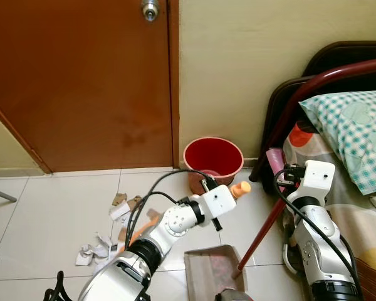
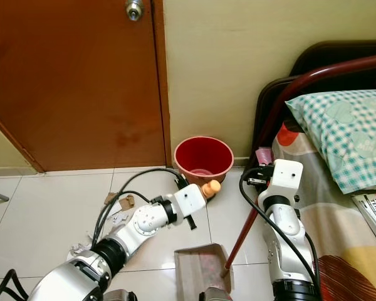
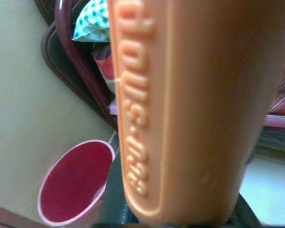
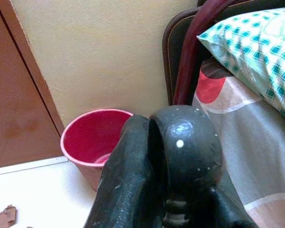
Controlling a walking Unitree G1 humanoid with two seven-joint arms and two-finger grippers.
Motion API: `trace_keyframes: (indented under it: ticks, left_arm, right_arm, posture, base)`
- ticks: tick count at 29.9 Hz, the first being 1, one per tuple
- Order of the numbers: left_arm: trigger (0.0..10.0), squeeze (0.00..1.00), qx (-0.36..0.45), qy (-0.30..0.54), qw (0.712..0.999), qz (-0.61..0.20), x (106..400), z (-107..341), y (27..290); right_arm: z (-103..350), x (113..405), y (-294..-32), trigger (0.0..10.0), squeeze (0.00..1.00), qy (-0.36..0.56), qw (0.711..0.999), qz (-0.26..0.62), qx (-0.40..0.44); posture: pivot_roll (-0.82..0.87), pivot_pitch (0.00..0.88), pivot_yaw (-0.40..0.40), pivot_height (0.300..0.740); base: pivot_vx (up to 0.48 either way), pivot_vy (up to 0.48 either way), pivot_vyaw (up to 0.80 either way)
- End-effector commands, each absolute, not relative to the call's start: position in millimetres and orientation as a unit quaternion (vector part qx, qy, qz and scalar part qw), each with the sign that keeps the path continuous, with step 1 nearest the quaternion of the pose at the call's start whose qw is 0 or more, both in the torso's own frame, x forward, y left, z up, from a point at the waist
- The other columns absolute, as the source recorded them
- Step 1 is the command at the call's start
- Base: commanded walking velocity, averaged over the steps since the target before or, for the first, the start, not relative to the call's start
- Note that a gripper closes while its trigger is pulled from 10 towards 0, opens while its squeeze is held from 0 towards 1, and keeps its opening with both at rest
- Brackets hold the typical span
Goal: Sweep floor
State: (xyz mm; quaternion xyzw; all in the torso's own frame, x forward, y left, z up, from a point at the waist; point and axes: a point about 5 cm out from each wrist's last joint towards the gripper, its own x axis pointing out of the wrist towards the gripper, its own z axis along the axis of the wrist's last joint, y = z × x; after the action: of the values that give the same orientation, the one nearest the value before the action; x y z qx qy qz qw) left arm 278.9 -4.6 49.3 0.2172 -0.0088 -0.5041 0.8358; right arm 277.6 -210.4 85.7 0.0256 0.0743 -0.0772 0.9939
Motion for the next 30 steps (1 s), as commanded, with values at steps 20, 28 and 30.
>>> trace_keyframes:
  ticks: [20,28,30]
  left_arm:
    - [10.0,0.0,0.177,-0.006,0.829,-0.53,251.9,56.4,22.0]
    - [10.0,0.0,0.168,0.009,0.866,-0.471,252.9,66.7,55.1]
    - [10.0,0.0,0.138,0.017,0.88,-0.455,252.2,69.3,58.0]
  right_arm:
    - [108.1,308.7,-230.6,10.0,0.0,0.042,0.995,-0.096,0.003]
    - [120.3,321.5,-238.3,10.0,0.0,0.016,0.993,-0.11,-0.029]
    - [120.8,323.8,-238.7,10.0,0.0,0.015,0.993,-0.117,-0.03]
  posture:
    - [-0.05,0.091,-0.007,0.74]
    - [-0.03,0.088,-0.011,0.74]
    - [-0.03,0.089,-0.011,0.74]
  base:
    - [0.0,0.0,0.0]
    - [0.0,0.0,0.0]
    - [0.0,0.0,0.0]
